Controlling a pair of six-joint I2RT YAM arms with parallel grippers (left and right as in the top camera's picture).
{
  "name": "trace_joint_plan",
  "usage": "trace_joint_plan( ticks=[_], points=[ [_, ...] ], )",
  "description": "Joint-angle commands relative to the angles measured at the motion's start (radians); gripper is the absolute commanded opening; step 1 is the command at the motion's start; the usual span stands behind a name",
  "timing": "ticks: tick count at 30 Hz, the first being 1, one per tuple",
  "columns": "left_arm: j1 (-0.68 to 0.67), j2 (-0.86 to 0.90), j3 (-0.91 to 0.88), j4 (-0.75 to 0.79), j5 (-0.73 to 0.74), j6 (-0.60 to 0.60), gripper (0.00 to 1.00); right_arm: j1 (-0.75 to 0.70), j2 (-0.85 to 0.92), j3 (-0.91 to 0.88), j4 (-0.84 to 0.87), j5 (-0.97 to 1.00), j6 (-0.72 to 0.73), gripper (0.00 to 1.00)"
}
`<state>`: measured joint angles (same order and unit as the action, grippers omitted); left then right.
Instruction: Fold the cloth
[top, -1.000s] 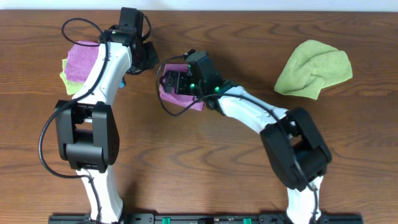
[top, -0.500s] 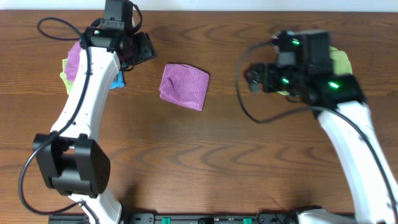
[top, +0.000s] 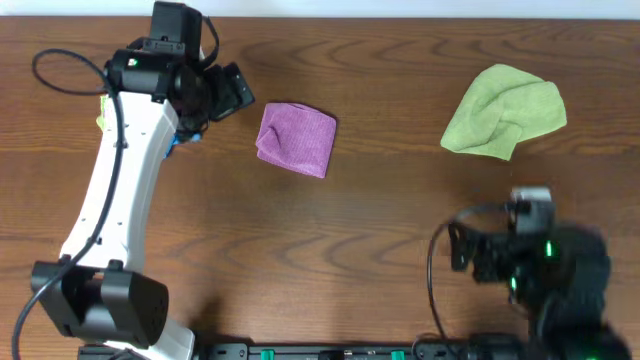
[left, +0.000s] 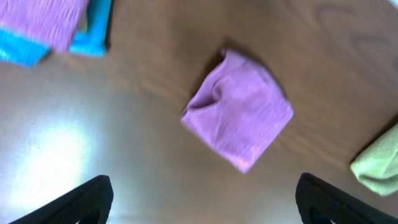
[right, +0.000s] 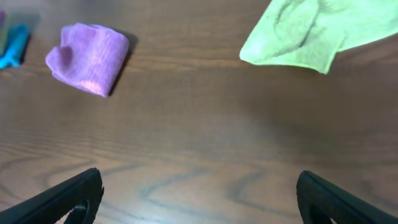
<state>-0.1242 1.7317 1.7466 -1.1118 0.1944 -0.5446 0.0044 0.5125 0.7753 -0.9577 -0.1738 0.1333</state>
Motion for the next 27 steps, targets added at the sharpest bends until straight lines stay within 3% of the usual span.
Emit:
trace_joint_plan(
  ticks=[1,6,14,20,27],
  points=[
    [0.004,-0.019,0.011,-0.055,0.026,-0.026,0.95,-0.013,-0.139,-0.061,-0.035,0.039,0.079,0.99],
    [0.003,-0.074,-0.051,-0.097,0.045,-0.063,0.95,-0.013,-0.272,-0.091,-0.031,0.098,0.168,0.99],
    [-0.002,-0.294,-0.315,-0.004,0.069,-0.175,0.95,-0.013,-0.278,-0.091,-0.001,0.206,0.169,0.99],
    [-0.002,-0.403,-0.595,0.251,0.174,-0.3,0.95,-0.013,-0.278,-0.091,0.0,0.211,0.169,0.99],
    [-0.028,-0.356,-0.789,0.616,0.223,-0.455,0.95,-0.013,-0.278,-0.091,-0.014,0.211,0.169,0.99]
  ],
)
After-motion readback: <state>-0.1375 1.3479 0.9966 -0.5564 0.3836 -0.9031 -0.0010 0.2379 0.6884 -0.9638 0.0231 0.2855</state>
